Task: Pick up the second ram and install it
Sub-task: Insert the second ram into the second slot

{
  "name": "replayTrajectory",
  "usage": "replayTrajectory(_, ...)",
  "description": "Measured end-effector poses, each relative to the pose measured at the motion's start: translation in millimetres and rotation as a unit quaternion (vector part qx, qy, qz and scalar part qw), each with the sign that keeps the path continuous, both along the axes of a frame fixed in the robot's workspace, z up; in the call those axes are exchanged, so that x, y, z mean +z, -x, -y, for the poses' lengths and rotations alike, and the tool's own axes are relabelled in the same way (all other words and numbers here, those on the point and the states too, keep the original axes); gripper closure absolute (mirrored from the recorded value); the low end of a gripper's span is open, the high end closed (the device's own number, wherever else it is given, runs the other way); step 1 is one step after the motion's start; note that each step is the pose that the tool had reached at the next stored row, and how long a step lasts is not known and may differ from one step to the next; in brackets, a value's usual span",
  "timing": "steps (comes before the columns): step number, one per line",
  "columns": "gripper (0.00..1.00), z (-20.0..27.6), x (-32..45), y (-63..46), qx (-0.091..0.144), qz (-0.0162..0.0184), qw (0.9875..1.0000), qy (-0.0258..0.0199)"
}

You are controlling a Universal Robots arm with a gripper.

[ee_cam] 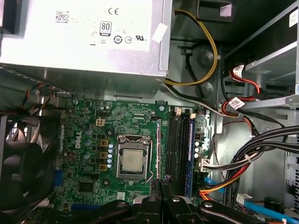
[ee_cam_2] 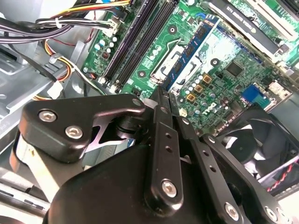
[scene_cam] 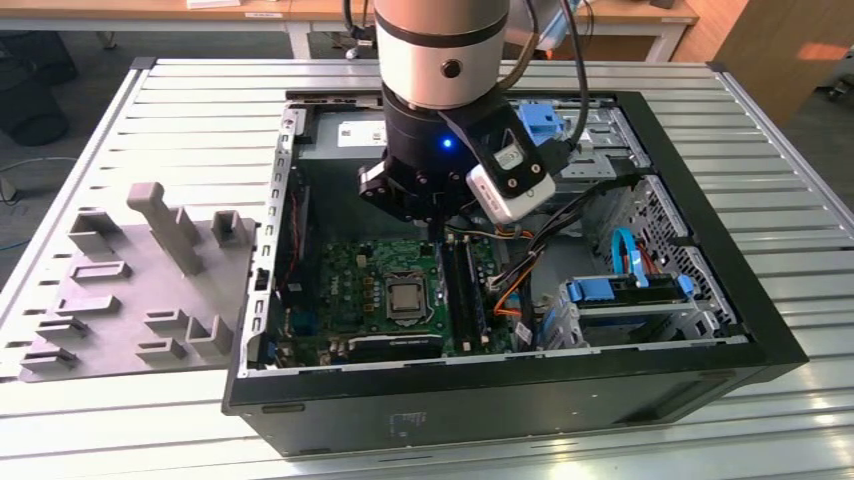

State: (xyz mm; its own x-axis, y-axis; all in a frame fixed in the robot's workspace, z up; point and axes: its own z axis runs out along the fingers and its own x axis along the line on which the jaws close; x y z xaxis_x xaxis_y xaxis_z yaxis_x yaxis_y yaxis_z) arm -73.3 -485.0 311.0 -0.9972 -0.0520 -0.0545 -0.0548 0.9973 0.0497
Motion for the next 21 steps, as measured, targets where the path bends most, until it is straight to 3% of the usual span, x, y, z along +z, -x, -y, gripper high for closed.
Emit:
replayTrajectory(6, 0.88, 0.0, -0.4, -0.8, 0.000, 0.0000, 1.0000, 0.0000)
replayTrajectory(19, 0.88, 0.0, -3.3, -16.9, 0.000, 0.0000, 1.0000, 0.0001)
replayTrajectory(20, 0.88, 0.0, -4.3, -17.1, 0.000, -0.0001, 1.0000, 0.0001)
replayTrajectory(21, 0.88, 0.0, -20.5, -18.4, 0.000, 0.0000, 1.0000, 0.0001)
